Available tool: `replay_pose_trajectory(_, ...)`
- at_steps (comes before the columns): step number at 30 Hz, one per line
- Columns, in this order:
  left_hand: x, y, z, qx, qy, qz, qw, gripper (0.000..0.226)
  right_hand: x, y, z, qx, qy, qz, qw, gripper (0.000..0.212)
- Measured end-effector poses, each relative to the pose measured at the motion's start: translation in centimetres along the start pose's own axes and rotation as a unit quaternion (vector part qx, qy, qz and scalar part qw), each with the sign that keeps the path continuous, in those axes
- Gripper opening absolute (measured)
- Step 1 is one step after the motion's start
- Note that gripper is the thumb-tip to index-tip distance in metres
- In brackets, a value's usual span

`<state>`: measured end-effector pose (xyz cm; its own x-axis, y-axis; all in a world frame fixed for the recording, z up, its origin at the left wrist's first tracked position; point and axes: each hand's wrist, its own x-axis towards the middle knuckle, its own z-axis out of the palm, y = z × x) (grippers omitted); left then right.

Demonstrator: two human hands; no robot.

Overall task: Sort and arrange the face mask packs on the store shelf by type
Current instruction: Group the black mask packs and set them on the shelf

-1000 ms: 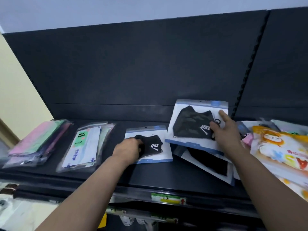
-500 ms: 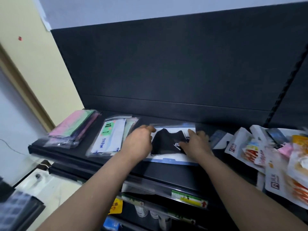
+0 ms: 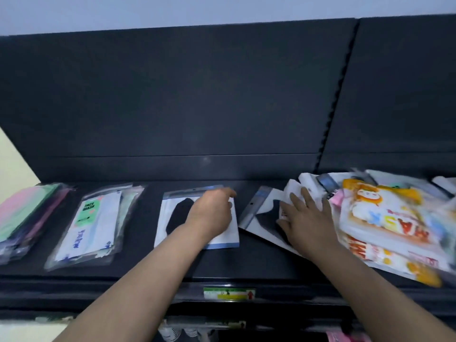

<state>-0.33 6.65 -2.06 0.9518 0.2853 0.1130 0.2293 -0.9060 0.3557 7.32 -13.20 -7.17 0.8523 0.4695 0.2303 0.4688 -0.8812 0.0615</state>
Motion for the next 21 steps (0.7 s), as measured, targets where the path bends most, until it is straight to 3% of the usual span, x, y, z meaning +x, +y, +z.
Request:
replay_pose_trajectory(3,1.2,2.8,1.7,0.018,-0.015,0.042,0.999,0.037,-1.2,3.2,0.7,-0.008,-0.034,0.023,0.999,0.047)
replay_pose_trajectory(9,2.8,6.9,4.2,0.087,-0.090,0.038,0.991,0.024,-1.9,8.3,0.7,-0.024,-0.085,0.080,0.993,0.050)
replay_pose_trajectory(12,3.2,8.2,5.5,0.108,-0.127,0.036,0.985,0.030,-1.3,10.6,0.2,0.002,-0.105,0.104,0.989,0.048)
replay_pose_trajectory(14,3.3,9.3,6.3,0.119,-0.146,0.026,0.982,0.039,-0.8,11.0,-0.2,0.044,-0.082,0.076,0.993,0.047)
replay_pose_trajectory(17,3.4,10.2,7.2,0.149,-0.162,0.012,0.975,0.057,-0.6,10.5,-0.6,0.104,-0.069,-0.032,0.992,0.045)
replay_pose_trajectory(21,4.8,9.4,7.6,0.057,-0.199,0.045,0.977,0.062,-0.7,9.7,-1.1,0.132,-0.099,-0.094,0.982,0.037)
